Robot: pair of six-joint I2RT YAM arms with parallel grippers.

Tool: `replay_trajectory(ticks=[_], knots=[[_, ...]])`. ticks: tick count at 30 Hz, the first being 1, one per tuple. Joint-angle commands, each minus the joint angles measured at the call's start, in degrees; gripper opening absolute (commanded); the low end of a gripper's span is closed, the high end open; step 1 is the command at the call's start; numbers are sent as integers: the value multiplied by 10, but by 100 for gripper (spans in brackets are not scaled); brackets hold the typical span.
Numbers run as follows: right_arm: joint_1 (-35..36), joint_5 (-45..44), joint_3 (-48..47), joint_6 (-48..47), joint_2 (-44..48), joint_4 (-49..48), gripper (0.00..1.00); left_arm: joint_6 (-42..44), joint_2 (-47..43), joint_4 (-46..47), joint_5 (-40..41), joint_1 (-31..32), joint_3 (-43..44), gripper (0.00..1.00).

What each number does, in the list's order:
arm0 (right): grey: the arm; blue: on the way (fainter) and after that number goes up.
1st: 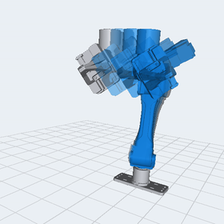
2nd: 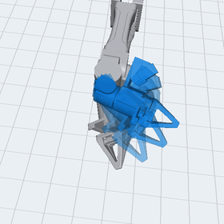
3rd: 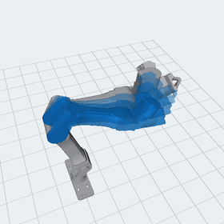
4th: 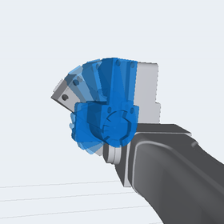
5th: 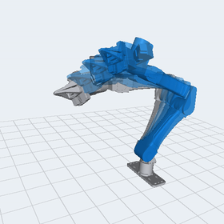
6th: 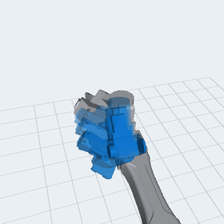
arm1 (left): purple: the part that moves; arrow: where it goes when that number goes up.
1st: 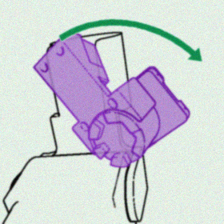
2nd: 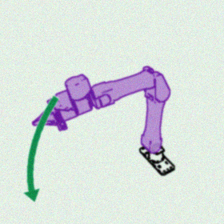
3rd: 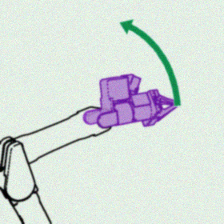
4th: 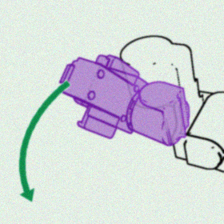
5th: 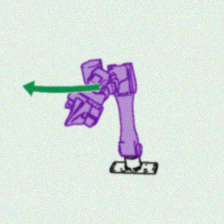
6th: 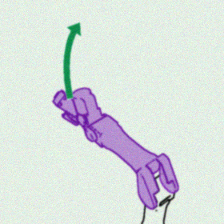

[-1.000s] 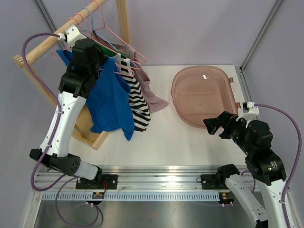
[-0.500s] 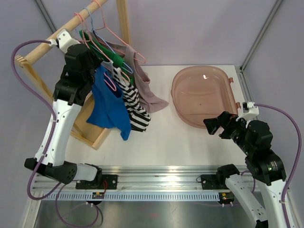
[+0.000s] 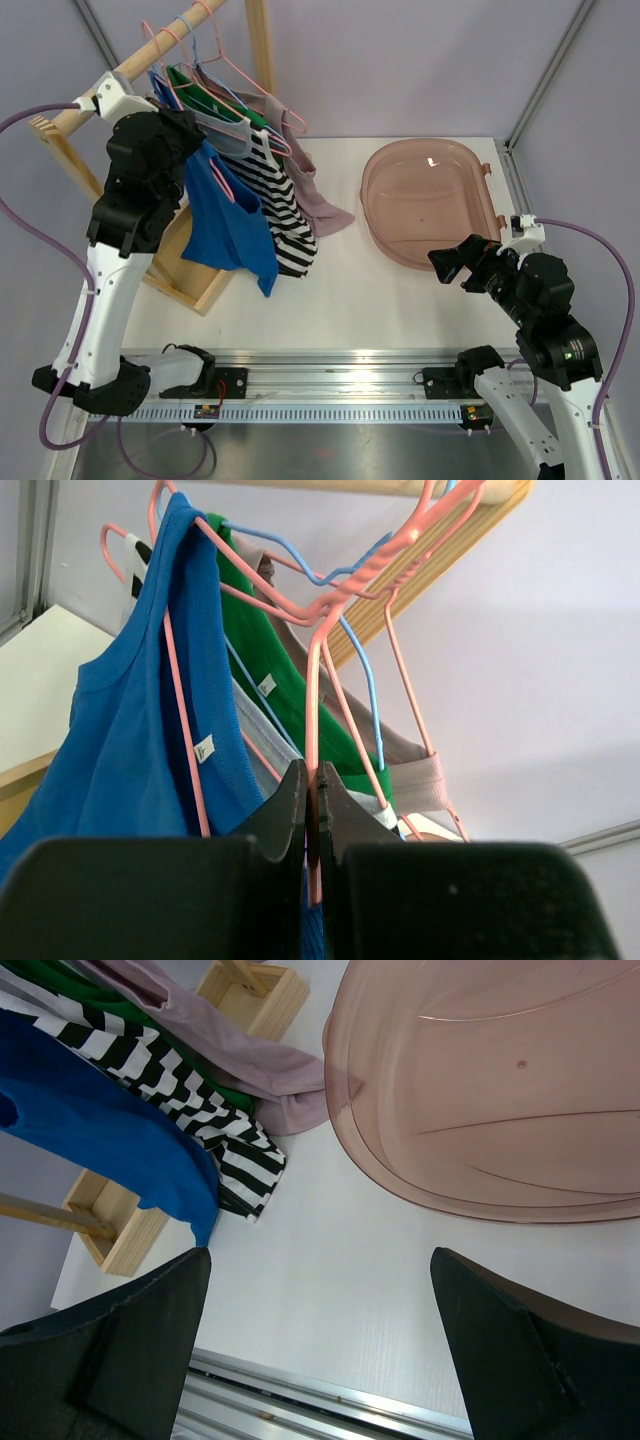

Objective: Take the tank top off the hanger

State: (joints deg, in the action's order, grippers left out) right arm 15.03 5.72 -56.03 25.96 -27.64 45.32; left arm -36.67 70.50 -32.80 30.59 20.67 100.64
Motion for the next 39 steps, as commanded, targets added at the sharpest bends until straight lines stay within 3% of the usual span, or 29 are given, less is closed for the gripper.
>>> replay_trajectory(ticks=[1, 8, 16, 23, 26, 30, 33, 37, 39], knots=[[4, 11, -20, 1, -4, -12, 100, -8, -44, 65, 10, 3, -9, 0], [4, 9, -19, 2, -2, -17, 99, -31, -136, 56, -54, 3, -97, 0], [4, 24, -24, -7, -10, -38, 100, -42, -265, -16, -206, 3, -211, 0], [4, 154, -15, -31, -28, -101, 99, -6, -383, -122, -302, 3, -274, 0], [4, 257, 7, 2, -50, -171, 100, 12, -400, -173, -409, 3, -292, 0], [4, 317, 63, 94, -110, -265, 99, 35, -429, -197, -595, 3, -364, 0], [27, 301, 97, 116, -128, -323, 99, 34, -454, -184, -660, 3, -424, 0], [137, 253, 130, 128, -159, -393, 100, 20, -461, -133, -720, 3, -489, 0], [194, 188, 136, 117, -193, -419, 99, -7, -463, -92, -762, 3, -521, 0]])
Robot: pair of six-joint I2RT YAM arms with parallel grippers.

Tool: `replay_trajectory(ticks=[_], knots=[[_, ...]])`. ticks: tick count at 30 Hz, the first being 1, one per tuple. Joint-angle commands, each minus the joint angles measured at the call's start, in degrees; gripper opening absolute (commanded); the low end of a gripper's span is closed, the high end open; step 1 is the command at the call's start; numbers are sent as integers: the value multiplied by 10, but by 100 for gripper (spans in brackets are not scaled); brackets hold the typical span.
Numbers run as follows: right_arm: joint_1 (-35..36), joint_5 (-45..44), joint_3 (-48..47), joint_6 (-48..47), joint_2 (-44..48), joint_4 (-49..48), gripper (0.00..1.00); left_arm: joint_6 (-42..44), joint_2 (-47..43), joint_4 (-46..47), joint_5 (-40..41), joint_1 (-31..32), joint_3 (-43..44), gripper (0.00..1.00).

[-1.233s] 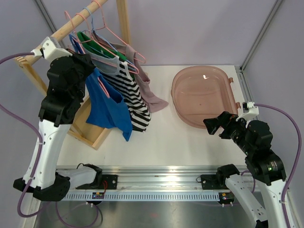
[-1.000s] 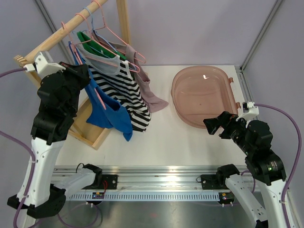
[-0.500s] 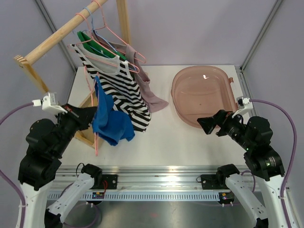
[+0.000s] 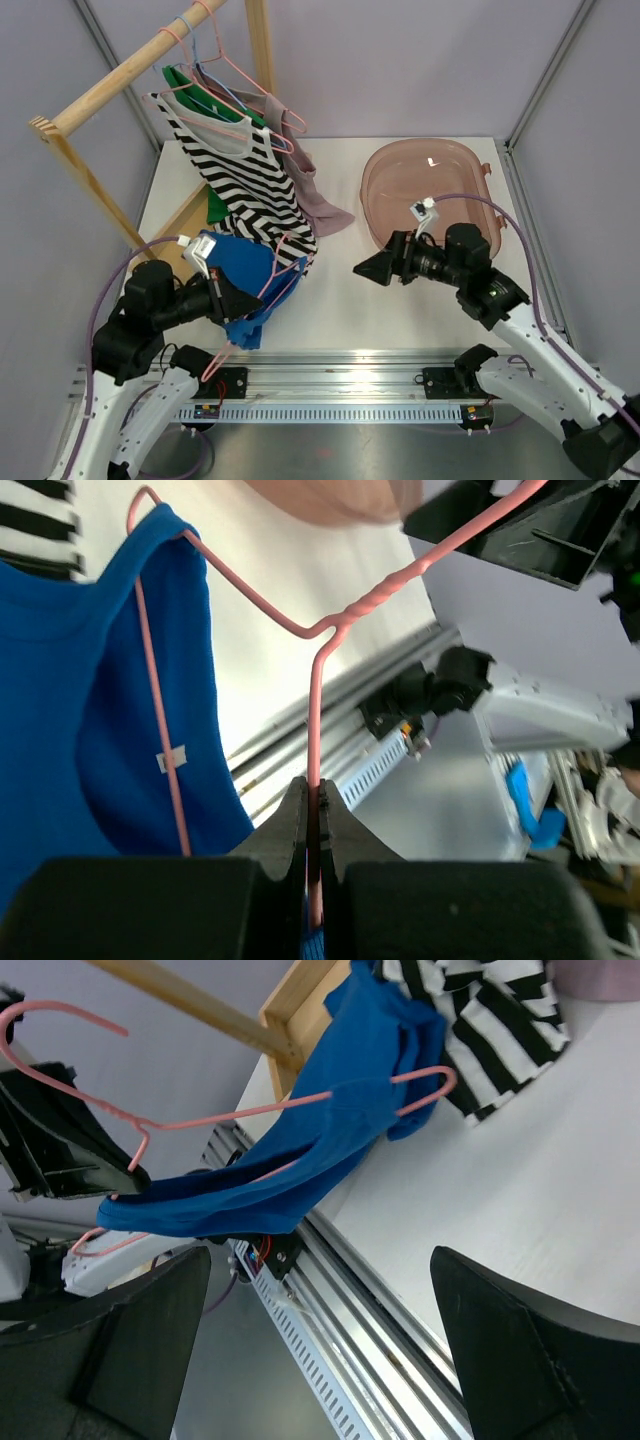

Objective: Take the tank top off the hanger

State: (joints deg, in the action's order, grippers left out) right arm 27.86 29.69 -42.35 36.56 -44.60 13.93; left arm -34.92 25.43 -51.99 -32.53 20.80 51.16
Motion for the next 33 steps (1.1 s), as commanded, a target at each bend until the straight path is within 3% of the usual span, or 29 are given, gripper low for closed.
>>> replay_trajectory(ticks=[1, 5, 8, 15, 21, 23, 26, 27, 29, 31, 33], knots=[[91, -79, 1, 5, -34, -113, 100, -33, -20, 140, -136, 2, -33, 0], [209, -205, 14, -3, -78, -195, 97, -103, -26, 231, -157, 3, -52, 0], [243, -237, 12, -7, -129, -250, 92, -111, -16, 254, -158, 3, -50, 0], [251, -274, -4, -25, -197, -326, 84, -125, -9, 274, -159, 5, -40, 0], [251, -318, -16, -40, -230, -359, 70, -137, -7, 283, -168, 5, -24, 0], [251, -341, -17, -46, -231, -363, 58, -134, -7, 276, -170, 6, -19, 0], [251, -355, -17, -57, -226, -364, 51, -137, -10, 274, -176, 6, -13, 0], [251, -358, -18, -60, -225, -364, 39, -138, -10, 272, -177, 6, -12, 0], [251, -365, -24, -72, -219, -351, 31, -132, -12, 263, -177, 6, -5, 0], [251, -379, -28, -81, -212, -340, 2, -131, -11, 261, -180, 6, -1, 0], [251, -390, -33, -91, -201, -331, 0, -129, -9, 261, -186, 6, 3, 0]])
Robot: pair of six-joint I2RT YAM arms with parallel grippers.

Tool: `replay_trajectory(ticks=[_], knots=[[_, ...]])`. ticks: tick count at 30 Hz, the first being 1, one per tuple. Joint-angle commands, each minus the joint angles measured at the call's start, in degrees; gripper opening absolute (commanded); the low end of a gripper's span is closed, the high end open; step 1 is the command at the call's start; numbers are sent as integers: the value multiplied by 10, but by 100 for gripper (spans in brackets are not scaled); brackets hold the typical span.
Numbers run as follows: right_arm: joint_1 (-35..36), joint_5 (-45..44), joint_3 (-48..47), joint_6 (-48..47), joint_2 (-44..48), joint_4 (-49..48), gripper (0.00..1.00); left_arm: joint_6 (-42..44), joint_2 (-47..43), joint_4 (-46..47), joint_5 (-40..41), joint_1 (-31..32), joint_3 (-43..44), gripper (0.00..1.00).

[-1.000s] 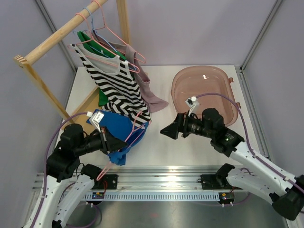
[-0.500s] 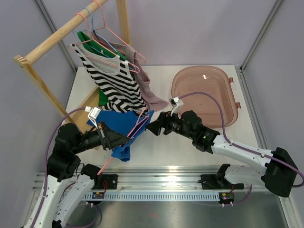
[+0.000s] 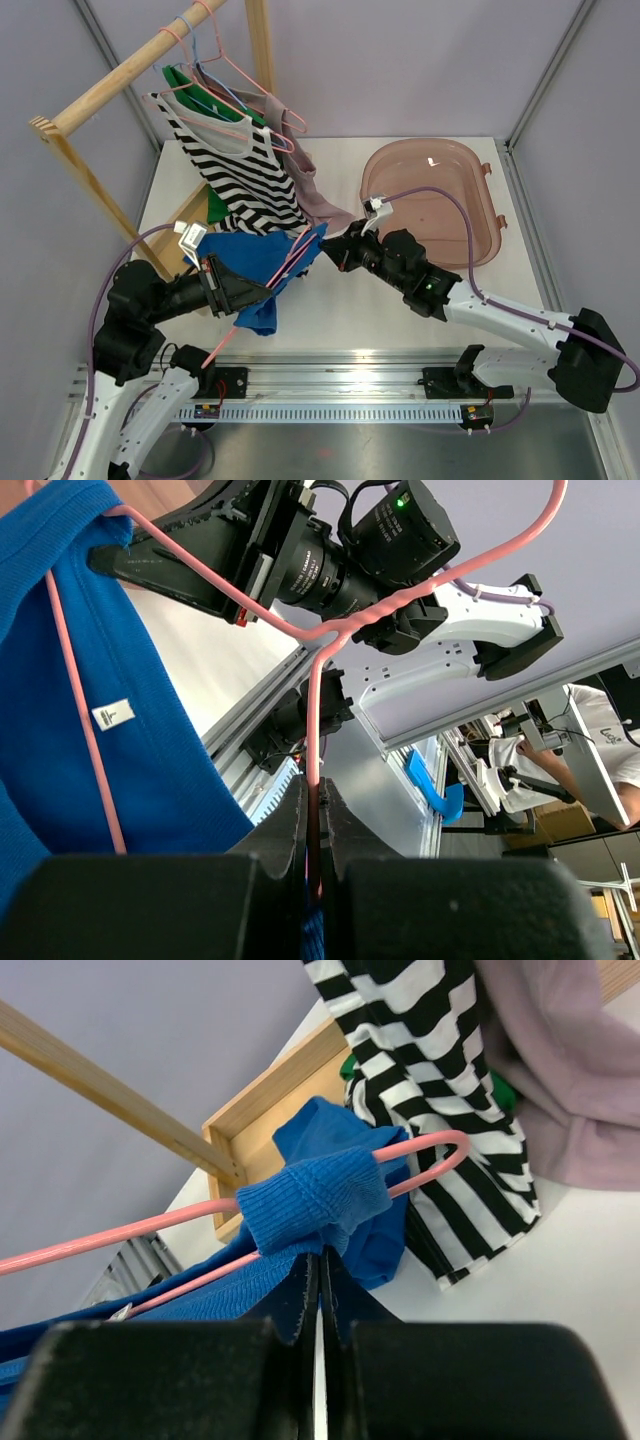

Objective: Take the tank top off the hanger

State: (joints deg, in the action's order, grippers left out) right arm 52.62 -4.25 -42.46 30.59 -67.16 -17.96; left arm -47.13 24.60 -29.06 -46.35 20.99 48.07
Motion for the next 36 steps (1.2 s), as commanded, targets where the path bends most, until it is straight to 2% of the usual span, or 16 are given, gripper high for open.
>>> replay_trajectory(ticks=[1, 3, 6, 7, 9, 11, 14, 19, 26, 27, 29, 33, 36], knots=[[4, -58, -33, -36, 28, -2, 0, -6, 0, 30, -47, 4, 35, 0], [3, -70, -42, -49, 42, 15, 0, 6, 7, 9, -46, 4, 47, 0], [4, -150, -71, -62, 69, 81, 0, 45, 22, -34, -51, 4, 71, 0], [1, -204, -82, -67, 75, 123, 0, 62, 27, -43, -52, 4, 76, 0], [-6, -240, -116, -76, 85, 163, 0, 69, 30, -51, -56, 4, 89, 0], [-16, -269, -147, -89, 91, 215, 0, 55, 28, -33, -75, 4, 93, 0], [-19, -283, -184, -109, 105, 253, 0, 3, 24, 52, -91, 4, 102, 0], [-18, -221, -260, -130, 112, 327, 0, -29, 54, 145, -84, 4, 165, 0], [-19, -222, -386, -148, 112, 432, 0, -68, 119, 297, -49, 4, 221, 0], [-17, -209, -393, -149, 114, 439, 0, -73, 131, 354, -43, 4, 221, 0], [-18, -159, -408, -145, 122, 451, 0, -74, 144, 398, -25, 4, 221, 0], [-18, -75, -415, -141, 128, 459, 0, -75, 176, 562, 5, 12, 190, 0], [-18, 19, -421, -148, 121, 467, 0, -11, 173, 630, 77, 37, 145, 0]])
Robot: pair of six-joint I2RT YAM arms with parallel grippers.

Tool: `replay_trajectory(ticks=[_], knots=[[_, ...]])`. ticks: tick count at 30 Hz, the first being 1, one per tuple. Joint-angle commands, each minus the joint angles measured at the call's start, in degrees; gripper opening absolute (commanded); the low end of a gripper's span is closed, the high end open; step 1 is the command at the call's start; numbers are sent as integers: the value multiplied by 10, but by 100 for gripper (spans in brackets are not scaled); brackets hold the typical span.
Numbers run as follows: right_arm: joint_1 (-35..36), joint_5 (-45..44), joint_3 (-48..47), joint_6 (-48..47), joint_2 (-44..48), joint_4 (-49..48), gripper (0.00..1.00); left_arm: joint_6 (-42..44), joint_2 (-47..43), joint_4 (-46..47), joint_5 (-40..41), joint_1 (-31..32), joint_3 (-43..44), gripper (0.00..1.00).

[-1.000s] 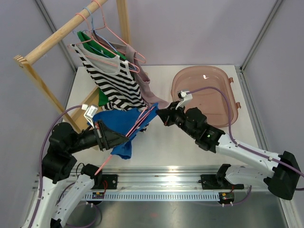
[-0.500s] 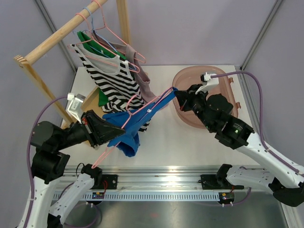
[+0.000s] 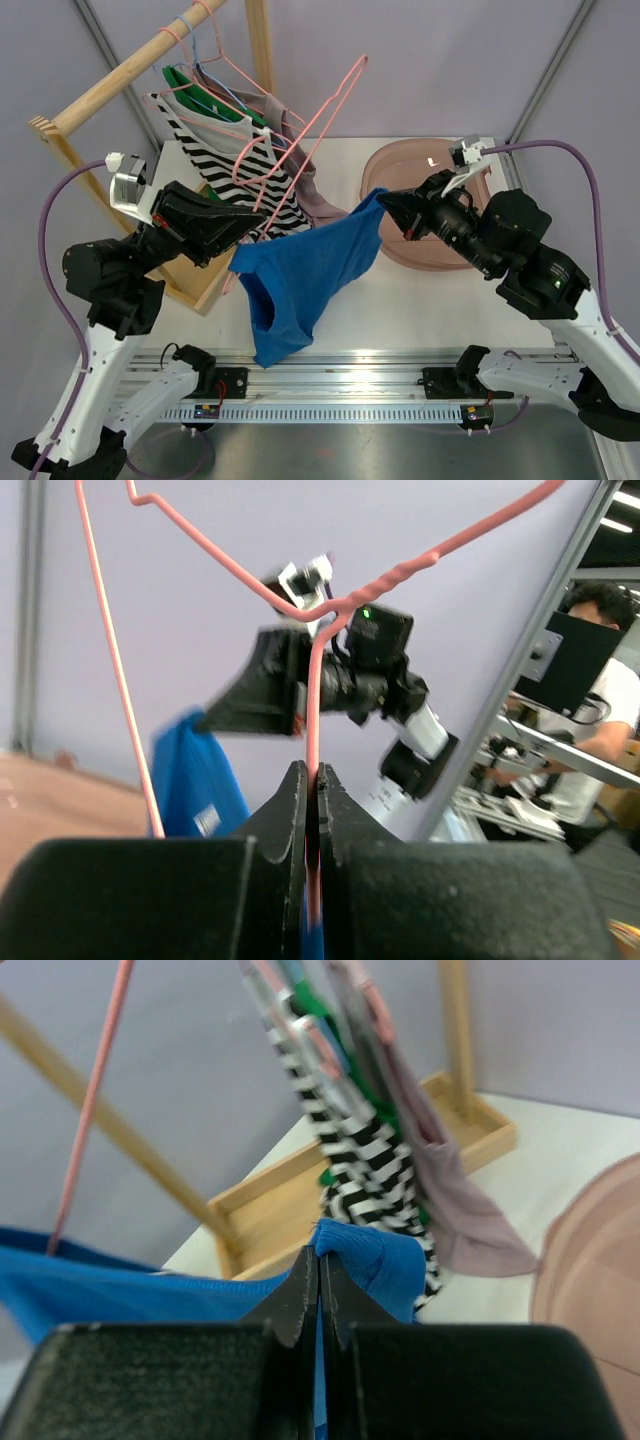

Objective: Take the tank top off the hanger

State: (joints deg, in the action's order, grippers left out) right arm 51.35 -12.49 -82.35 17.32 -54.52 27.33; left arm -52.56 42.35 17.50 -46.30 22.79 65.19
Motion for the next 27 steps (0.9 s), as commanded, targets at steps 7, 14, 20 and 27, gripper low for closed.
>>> replay_trajectory(ticks=[7, 14, 20, 27], knots=[[-6, 234, -40, -1, -9, 8, 0, 280, 56, 73, 222, 95, -1, 0], [-5, 266, -36, 2, -16, 26, 0, 333, 4, -23, 374, 118, -16, 0], [3, 267, 118, 46, -46, -48, 0, 284, -104, -174, 375, 118, -43, 0], [35, 182, 237, 92, -87, -144, 29, 246, -262, -310, 397, 118, -107, 0]])
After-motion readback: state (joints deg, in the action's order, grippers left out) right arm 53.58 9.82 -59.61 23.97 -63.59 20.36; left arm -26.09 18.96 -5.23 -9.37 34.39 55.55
